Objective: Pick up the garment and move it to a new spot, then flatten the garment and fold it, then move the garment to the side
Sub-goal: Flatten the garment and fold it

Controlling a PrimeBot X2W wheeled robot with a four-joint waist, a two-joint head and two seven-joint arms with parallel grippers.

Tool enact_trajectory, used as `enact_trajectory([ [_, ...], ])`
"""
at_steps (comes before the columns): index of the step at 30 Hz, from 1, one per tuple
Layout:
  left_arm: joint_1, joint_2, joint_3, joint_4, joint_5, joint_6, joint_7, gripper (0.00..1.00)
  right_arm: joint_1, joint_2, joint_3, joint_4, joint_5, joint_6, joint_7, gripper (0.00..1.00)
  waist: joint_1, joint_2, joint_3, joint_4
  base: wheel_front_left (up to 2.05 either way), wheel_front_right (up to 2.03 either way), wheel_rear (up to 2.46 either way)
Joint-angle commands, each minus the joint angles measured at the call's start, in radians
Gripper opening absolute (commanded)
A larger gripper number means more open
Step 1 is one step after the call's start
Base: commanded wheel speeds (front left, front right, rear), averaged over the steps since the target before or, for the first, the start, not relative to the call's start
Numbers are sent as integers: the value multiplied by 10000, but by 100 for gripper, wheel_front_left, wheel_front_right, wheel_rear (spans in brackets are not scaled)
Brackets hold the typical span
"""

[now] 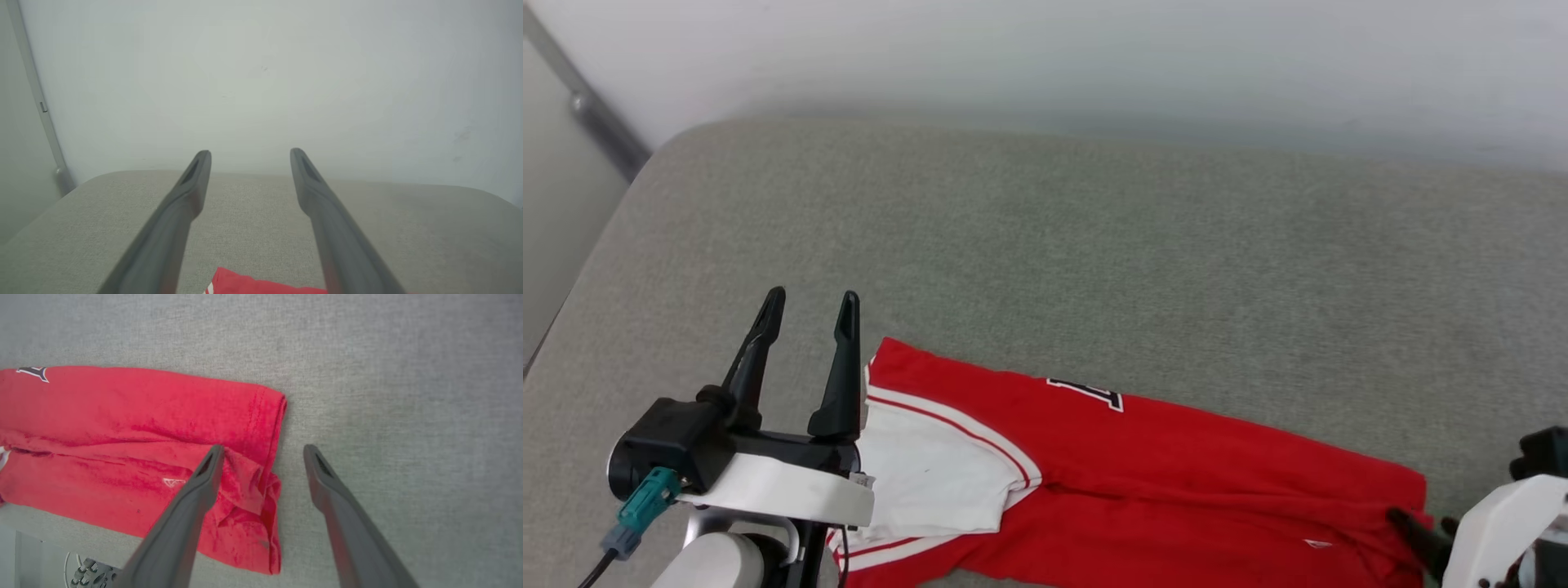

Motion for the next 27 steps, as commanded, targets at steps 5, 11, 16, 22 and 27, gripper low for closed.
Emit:
enact_trajectory([
  [5, 115, -221, 221, -132, 563, -166, -20, 100, 263, 343, 87, 689, 115, -4, 285, 100, -1, 0, 556, 467, 0, 0, 0],
  [11, 111, -270, 166, 117, 802, -419, -22, 100, 111, 564, 507, 1624, 455, -2, 186, 0, -1, 0, 646, 441, 0, 0, 0],
  [16, 149, -285, 32, 465, 878, -472, 69, 100, -333, 310, 600, 1668, 540, -4, -216, 0, -1, 0, 335, 331, 0, 0, 0],
  [22, 351, -121, 2, 677, 889, -274, 341, 100, -562, -58, 436, 1437, 489, -4, -404, 0, -1, 0, -263, 148, 0, 0, 0],
  [27, 486, -9, -20, 491, 934, -110, 531, 100, -674, -224, -384, 1224, 150, -6, -173, 0, -1, 0, -511, -39, 0, 0, 0],
])
